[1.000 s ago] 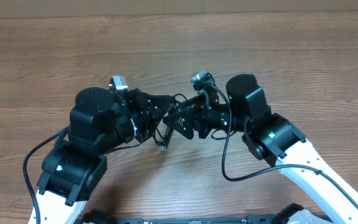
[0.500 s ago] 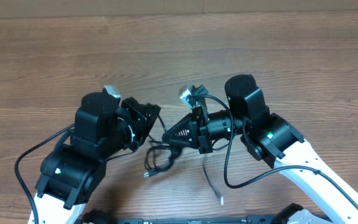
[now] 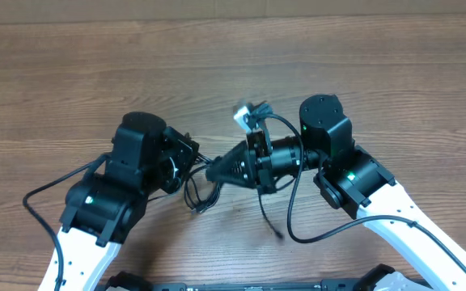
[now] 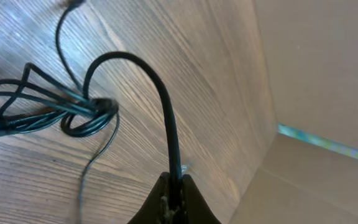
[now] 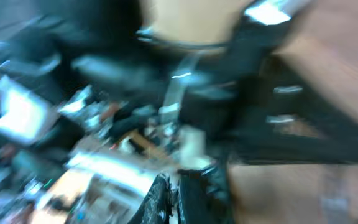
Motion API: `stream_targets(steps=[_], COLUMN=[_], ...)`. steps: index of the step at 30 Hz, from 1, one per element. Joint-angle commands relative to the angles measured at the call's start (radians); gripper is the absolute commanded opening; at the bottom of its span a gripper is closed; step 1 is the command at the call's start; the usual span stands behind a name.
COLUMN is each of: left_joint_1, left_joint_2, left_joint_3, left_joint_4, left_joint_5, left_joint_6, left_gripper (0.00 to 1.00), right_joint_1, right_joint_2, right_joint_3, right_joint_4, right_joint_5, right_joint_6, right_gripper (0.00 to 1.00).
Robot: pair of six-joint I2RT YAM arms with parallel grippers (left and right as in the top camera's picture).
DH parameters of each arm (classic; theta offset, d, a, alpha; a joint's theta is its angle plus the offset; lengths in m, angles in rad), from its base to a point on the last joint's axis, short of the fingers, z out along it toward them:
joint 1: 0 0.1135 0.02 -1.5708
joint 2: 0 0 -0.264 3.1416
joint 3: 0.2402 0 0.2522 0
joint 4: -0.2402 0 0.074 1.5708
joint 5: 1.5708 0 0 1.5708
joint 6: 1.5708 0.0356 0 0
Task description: Untangle cables
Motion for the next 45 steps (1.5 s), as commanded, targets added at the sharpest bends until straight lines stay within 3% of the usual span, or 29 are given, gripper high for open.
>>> stream_targets(steps=[1, 2, 3, 4, 7, 12, 14, 15, 16, 17, 18, 21, 25, 30, 31, 32, 35, 39, 43, 45], left_joint_1=[-0.002, -0.002, -0.002, -0.002, -0.002, -0.002, -0.002, -0.002, -0.002, -0.002, -0.002, -0.002, -0.002, -0.002, -0.002, -0.002, -0.002, -0.002, -0.002, -0.002], left_joint_2=[0.022, 0.021, 0.021, 0.021, 0.021, 0.022, 0.022, 0.022, 0.022, 0.022, 0.022, 0.024, 0.061, 0.179, 0.245, 0.281, 0.371, 0.45, 0.488, 0.5], left_joint_3=[0.01, 0.01, 0.01, 0.01, 0.01, 0.01, 0.01, 0.01, 0.01, 0.01, 0.01, 0.01, 0.009, 0.005, 0.0, -0.004, -0.038, -0.081, -0.132, -0.163], left_joint_4=[0.0, -0.003, -0.011, -0.035, -0.173, -0.418, -0.478, -0.478, -0.477, -0.478, -0.478, -0.476, -0.45, -0.451, -0.442, -0.43, -0.33, -0.209, -0.112, -0.086], left_joint_5=[-0.012, -0.017, -0.029, -0.063, -0.228, -0.531, -0.614, -0.615, -0.614, -0.614, -0.615, -0.566, -0.443, -0.34, -0.315, -0.294, -0.194, -0.193, -0.212, -0.216], left_joint_6=[0.049, 0.064, 0.064, 0.068, 0.206, 0.324, 0.325, 0.325, 0.325, 0.325, 0.325, 0.325, 0.324, 0.324, 0.315, 0.29, 0.279, 0.267, 0.267, 0.265], left_gripper=[0.04, 0.04, 0.04, 0.04, 0.04, 0.05, 0.39, 0.65, 0.82, 0.97, 1.0, 1.0, 0.92, 0.98, 0.88, 0.84, 0.79, 0.73, 0.52, 0.5], right_joint_1=[-0.002, -0.002, -0.002, -0.002, -0.002, -0.002, -0.002, -0.002, -0.002, -0.002, -0.002, -0.002, -0.002, -0.002, -0.002, -0.005, -0.04, -0.098, -0.125, -0.127], right_joint_2=[-0.009, -0.009, -0.009, -0.009, -0.009, -0.009, -0.009, -0.009, -0.009, -0.009, -0.009, -0.009, -0.009, -0.009, -0.009, -0.009, -0.009, -0.01, -0.01, -0.01], right_joint_3=[0.011, 0.011, 0.011, 0.011, 0.011, 0.011, 0.011, 0.011, 0.011, 0.011, 0.011, 0.011, 0.011, 0.011, 0.011, 0.011, 0.011, 0.011, 0.011, 0.011], right_joint_4=[-0.066, -0.114, -0.171, -0.238, -0.408, -0.456, -0.456, -0.456, -0.456, -0.457, -0.457, -0.457, -0.457, -0.469, -0.485, -0.495, -0.52, -0.562, -0.584, -0.583], right_joint_5=[-0.13, -0.082, 0.005, 0.122, 0.42, 0.532, 0.558, 0.561, 0.561, 0.561, 0.561, 0.561, 0.597, 0.695, 0.744, 0.776, 0.8, 0.8, 0.801, 0.801], right_joint_6=[-0.06, -0.075, -0.075, -0.074, -0.063, -0.063, -0.064, -0.064, -0.064, -0.064, -0.064, -0.064, -0.063, -0.013, 0.027, 0.066, 0.117, 0.112, 0.108, 0.101], right_gripper=[0.48, 0.79, 0.93, 1.0, 1.0, 1.0, 1.0, 1.0, 1.0, 1.0, 1.0, 1.0, 1.0, 1.0, 1.0, 1.0, 1.0, 1.0, 1.0, 1.0])
